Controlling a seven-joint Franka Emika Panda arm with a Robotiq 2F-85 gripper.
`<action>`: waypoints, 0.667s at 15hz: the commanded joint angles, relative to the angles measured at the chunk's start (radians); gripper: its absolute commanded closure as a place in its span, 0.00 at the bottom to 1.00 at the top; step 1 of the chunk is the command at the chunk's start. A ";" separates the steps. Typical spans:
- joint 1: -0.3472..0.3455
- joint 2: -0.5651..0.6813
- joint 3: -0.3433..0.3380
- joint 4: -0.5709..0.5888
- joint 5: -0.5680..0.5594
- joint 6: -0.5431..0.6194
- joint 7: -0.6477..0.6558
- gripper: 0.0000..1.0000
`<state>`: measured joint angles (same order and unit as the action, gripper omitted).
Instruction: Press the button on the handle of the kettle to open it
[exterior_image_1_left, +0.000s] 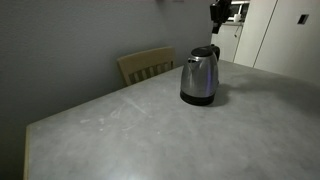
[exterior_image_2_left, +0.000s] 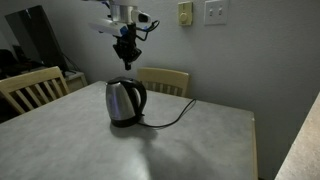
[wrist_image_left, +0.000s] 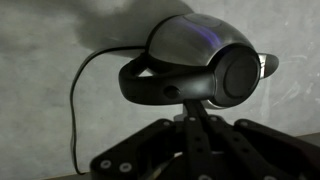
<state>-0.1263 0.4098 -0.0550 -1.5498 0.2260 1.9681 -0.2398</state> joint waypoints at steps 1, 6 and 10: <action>-0.021 0.068 0.013 0.101 -0.006 -0.063 0.003 1.00; -0.036 0.178 0.015 0.224 -0.008 -0.118 0.017 1.00; -0.047 0.239 0.019 0.298 -0.005 -0.175 0.039 1.00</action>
<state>-0.1484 0.5924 -0.0552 -1.3432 0.2260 1.8626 -0.2264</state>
